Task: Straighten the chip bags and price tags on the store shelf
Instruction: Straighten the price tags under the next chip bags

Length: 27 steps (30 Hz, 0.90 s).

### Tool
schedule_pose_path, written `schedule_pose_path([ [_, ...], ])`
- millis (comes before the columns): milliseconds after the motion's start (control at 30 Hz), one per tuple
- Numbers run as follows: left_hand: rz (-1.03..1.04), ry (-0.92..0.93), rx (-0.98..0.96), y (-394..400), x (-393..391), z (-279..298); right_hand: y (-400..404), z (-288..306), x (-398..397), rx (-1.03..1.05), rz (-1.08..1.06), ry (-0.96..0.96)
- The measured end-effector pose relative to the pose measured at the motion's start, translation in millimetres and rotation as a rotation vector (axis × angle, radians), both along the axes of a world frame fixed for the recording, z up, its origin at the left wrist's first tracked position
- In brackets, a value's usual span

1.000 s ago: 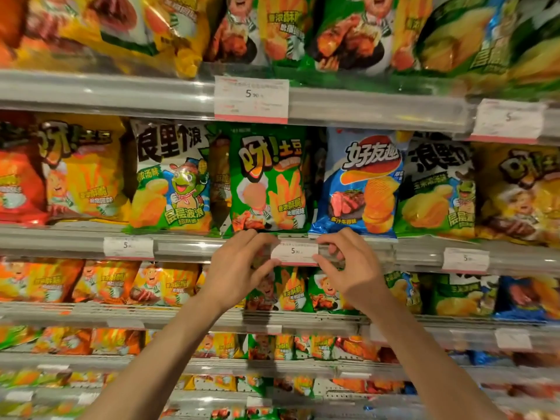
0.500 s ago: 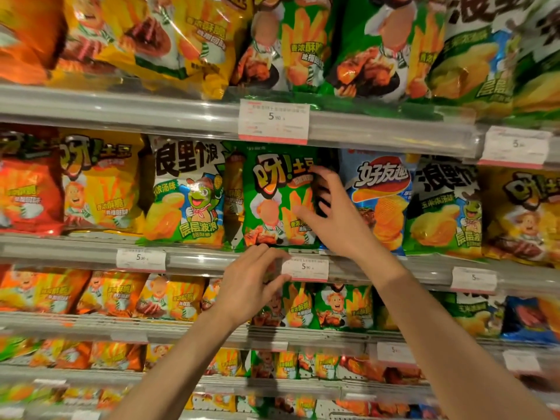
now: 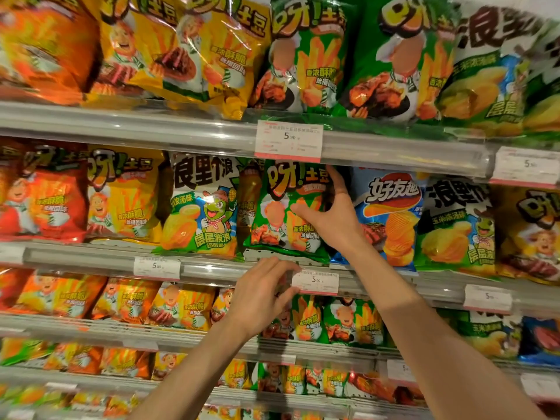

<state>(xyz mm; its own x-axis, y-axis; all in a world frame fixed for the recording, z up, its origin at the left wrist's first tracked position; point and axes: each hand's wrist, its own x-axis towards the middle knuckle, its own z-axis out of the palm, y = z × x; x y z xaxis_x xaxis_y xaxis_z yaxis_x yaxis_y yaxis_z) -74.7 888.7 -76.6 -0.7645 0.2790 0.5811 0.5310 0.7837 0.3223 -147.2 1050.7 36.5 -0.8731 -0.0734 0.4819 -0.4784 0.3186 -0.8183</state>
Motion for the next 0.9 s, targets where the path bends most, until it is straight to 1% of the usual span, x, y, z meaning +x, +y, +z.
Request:
schedule_pose_path([
  [67, 0.002, -0.003, 0.004, 0, -1, -1, -2, -5, 0, 0.026, 0.022, -0.035],
  [267, 0.017, 0.008, 0.007, 1, -2, -1, -2, -3, -2, 0.097, 0.051, -0.021],
  [400, 0.023, 0.009, 0.001, 1, -1, -1, 3, -2, 1, 0.137, 0.069, -0.054],
  [567, 0.017, 0.024, -0.003, 0, 1, -2, 19, -1, 24, 0.089, 0.07, -0.054],
  [633, 0.017, 0.036, -0.014, 0, 1, -4, 31, -3, 42, 0.09, 0.038, -0.041],
  [733, 0.038, 0.078, -0.069, 3, 2, -4, 58, -24, 64, 0.161, -0.007, -0.056],
  [833, 0.046, 0.113, -0.134, 13, 4, -2, 88, -62, 73, 0.303, -0.099, -0.099],
  [900, 0.033, 0.113, -0.149, 21, 3, -1, 107, -83, 76, 0.397, -0.169, -0.048],
])
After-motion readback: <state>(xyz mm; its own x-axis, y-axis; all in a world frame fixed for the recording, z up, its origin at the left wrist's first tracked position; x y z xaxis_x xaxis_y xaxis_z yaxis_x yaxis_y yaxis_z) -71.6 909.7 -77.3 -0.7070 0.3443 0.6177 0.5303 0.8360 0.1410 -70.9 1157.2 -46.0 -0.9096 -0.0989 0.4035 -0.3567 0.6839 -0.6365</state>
